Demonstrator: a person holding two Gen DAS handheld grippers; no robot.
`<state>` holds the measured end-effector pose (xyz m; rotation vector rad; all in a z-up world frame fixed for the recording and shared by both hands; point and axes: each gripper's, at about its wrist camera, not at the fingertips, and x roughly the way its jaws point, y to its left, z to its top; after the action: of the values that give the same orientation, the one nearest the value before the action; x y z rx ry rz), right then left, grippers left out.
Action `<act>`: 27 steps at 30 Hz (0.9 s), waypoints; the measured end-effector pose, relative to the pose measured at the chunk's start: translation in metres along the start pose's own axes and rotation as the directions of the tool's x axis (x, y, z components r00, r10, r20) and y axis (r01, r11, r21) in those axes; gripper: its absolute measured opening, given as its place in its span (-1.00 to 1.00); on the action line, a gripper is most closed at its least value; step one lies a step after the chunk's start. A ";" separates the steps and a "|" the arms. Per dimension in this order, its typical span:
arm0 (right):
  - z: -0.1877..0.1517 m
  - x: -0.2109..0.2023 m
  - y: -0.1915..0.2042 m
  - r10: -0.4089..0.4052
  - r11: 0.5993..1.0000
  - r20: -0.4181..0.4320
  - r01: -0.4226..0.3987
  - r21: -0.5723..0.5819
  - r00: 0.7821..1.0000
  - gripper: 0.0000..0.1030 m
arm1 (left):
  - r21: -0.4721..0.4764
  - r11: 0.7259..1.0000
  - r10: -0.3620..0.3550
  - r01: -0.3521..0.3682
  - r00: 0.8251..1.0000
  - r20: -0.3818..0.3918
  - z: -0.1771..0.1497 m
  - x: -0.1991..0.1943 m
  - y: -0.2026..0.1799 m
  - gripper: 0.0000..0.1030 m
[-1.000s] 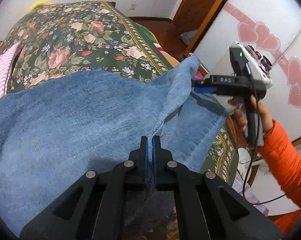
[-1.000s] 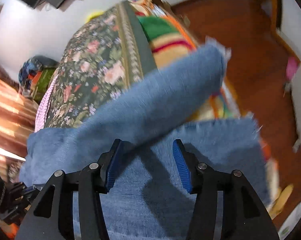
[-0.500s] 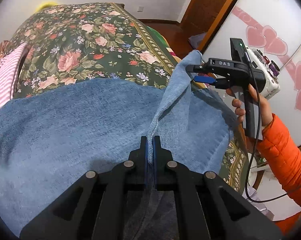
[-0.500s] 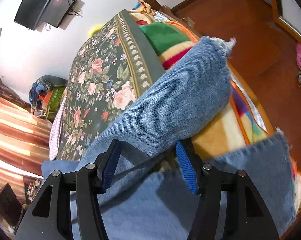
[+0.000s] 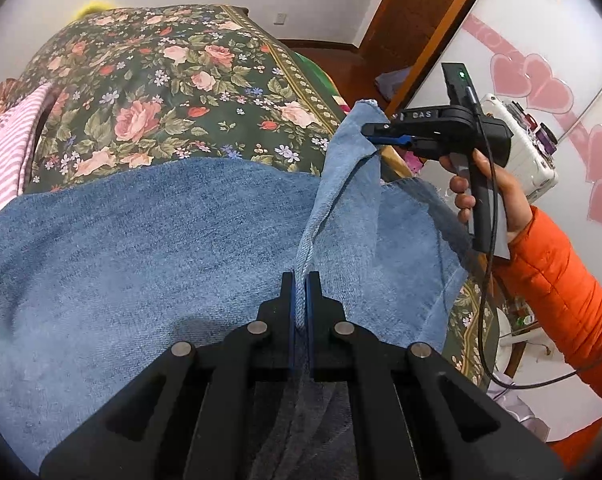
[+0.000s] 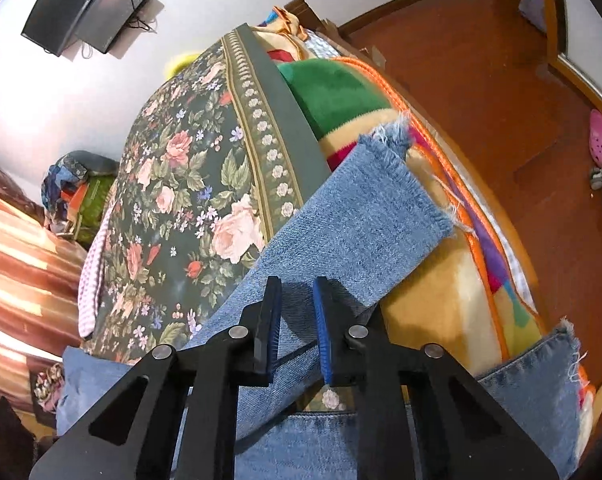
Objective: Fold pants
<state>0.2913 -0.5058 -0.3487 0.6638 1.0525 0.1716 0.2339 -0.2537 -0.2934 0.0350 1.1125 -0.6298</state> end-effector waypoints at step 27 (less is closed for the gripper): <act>0.026 0.000 -0.022 -0.066 0.997 0.040 0.067 -0.030 0.997 -0.68 | -0.030 1.000 -0.002 0.002 1.000 -0.005 0.002 0.003 0.004 -0.94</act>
<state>0.3095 -0.5337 -0.3531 0.6007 1.0314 0.1170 0.2389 -0.2523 -0.2964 0.0099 1.1273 -0.6149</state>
